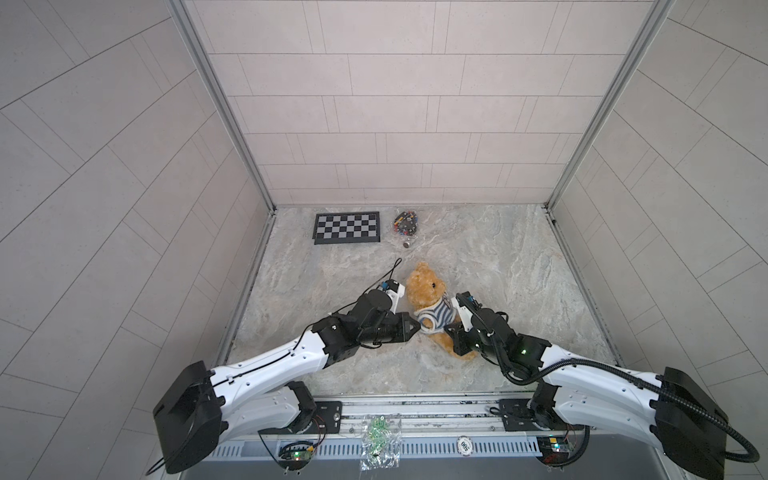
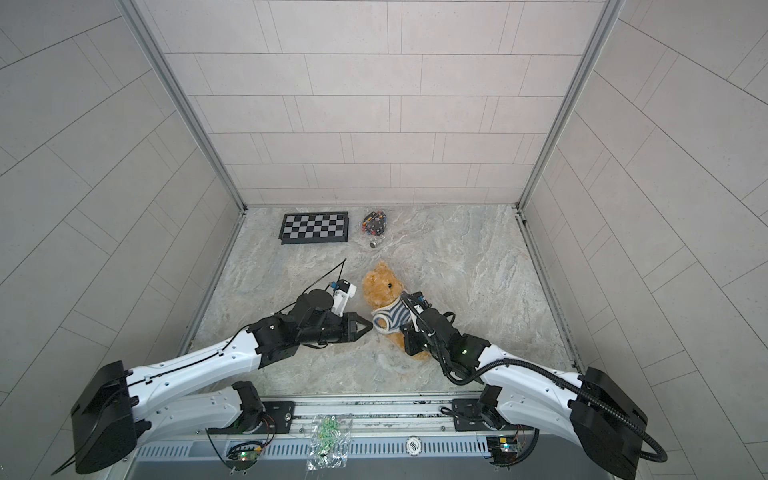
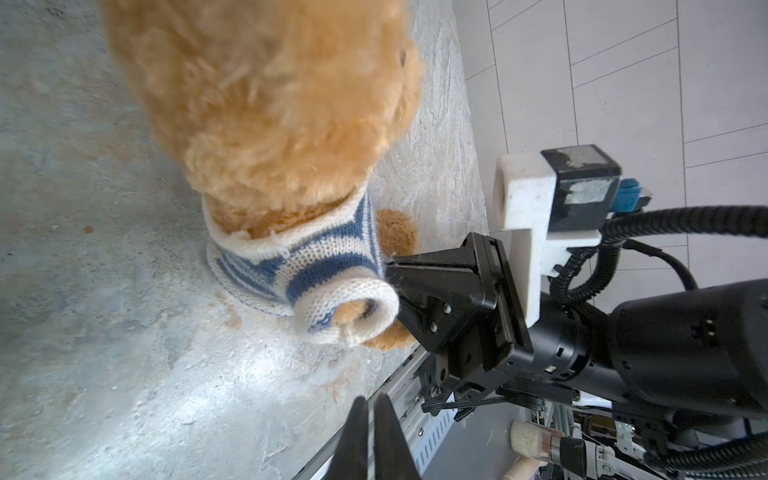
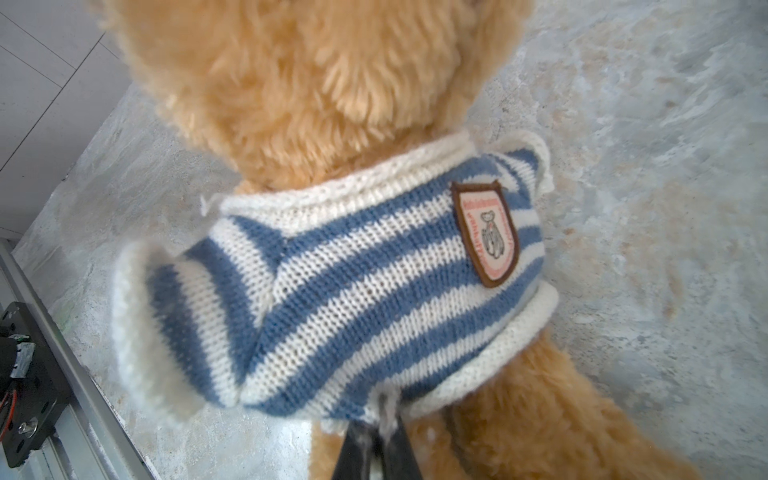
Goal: Dress the teddy bear
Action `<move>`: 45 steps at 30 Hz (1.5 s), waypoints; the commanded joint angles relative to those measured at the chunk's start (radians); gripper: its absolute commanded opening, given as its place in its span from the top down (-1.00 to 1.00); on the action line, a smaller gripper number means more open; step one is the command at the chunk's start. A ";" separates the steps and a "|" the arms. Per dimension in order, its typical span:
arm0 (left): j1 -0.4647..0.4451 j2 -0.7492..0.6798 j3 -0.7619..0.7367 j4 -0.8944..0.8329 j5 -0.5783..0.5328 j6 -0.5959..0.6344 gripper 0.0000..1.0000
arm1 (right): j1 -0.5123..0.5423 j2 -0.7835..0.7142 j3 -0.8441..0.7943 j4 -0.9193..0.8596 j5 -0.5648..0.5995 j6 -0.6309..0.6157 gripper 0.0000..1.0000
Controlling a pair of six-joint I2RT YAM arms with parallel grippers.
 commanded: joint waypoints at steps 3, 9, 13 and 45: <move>-0.030 0.085 0.025 0.062 -0.078 -0.031 0.76 | 0.013 -0.003 -0.006 0.027 0.017 0.011 1.00; -0.030 0.166 0.034 0.153 -0.105 -0.072 0.74 | 0.022 0.007 -0.018 0.040 0.022 0.019 1.00; -0.030 0.197 0.036 0.183 -0.143 -0.101 0.63 | 0.029 0.011 -0.022 0.046 0.025 0.023 1.00; -0.006 0.365 0.022 0.340 -0.225 -0.218 0.57 | 0.061 0.109 -0.051 0.099 0.033 0.032 1.00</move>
